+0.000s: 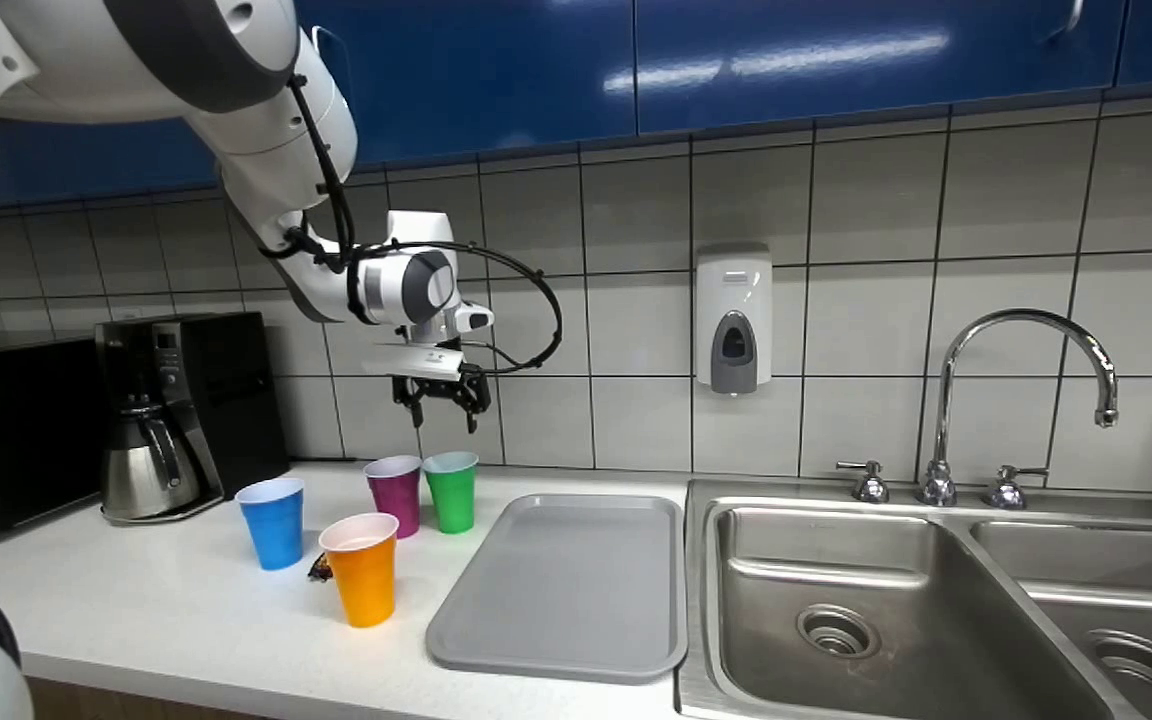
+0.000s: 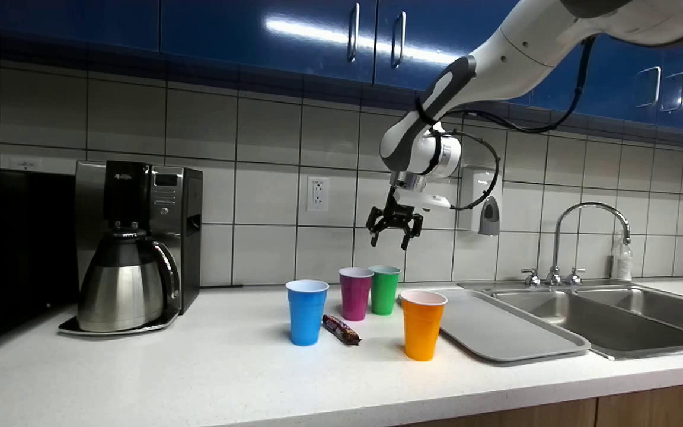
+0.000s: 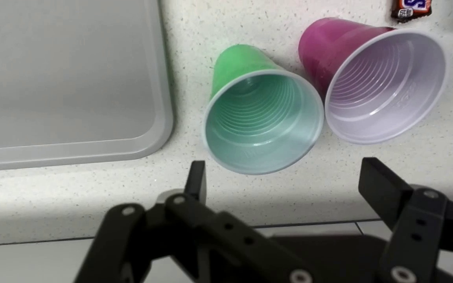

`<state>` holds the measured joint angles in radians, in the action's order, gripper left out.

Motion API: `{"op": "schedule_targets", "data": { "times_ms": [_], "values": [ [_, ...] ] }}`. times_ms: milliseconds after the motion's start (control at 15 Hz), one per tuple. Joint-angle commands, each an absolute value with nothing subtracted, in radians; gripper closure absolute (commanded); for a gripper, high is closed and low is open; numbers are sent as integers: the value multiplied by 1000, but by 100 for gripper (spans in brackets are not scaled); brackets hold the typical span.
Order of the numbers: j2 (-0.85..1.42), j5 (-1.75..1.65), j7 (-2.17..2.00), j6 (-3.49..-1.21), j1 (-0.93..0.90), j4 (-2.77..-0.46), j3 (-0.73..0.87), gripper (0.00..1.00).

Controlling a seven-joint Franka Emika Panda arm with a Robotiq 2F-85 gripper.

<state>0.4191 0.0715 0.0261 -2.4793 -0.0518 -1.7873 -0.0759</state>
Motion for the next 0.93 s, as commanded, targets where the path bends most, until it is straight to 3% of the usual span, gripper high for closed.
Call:
{"op": "schedule_targets", "data": {
  "times_ms": [0, 867],
  "values": [
    [334, 116, 83, -2499, -22, -1879, -96, 0],
    [150, 206, 165, -2491, -13, -2065, -88, 0]
  ]
}}
